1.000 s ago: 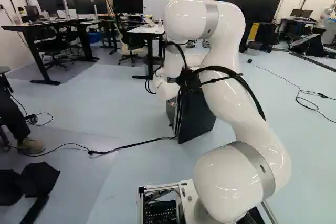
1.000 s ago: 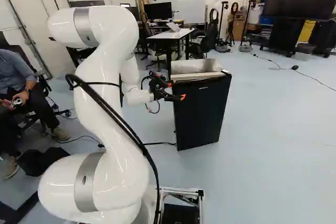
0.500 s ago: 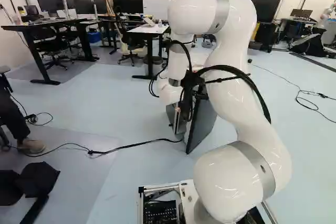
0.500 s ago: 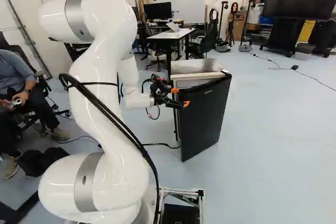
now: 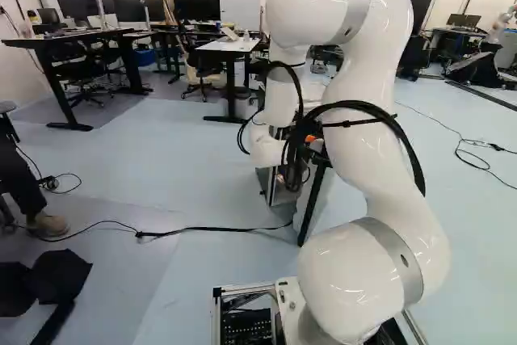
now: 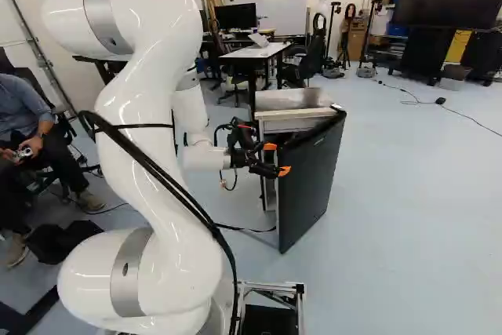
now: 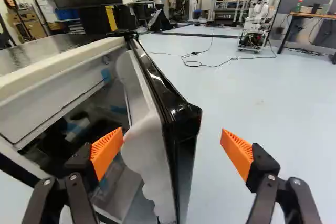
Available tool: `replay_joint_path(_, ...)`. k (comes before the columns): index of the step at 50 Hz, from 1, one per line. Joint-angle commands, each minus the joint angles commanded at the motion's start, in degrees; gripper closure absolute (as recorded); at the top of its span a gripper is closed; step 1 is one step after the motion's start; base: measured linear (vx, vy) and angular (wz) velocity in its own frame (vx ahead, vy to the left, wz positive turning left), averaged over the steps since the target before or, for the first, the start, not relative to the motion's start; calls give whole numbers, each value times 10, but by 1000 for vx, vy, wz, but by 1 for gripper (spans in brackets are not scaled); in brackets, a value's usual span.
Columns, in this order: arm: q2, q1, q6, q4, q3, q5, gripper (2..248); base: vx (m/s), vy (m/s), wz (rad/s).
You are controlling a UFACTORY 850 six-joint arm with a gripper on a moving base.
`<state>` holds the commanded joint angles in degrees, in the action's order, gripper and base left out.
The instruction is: Open the fridge door
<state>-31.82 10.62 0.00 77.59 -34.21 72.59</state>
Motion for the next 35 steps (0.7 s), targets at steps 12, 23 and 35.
replay_joint_path(12, 5, 0, 0, 42, 10, 6, 3, 0, 0, 0)
replay_joint_path(23, 5, 0, 0, 80, 10, 21, 3, 0, 0, 0)
replay_joint_path(35, 5, 0, 0, 115, 10, 44, 3, 0, 0, 0)
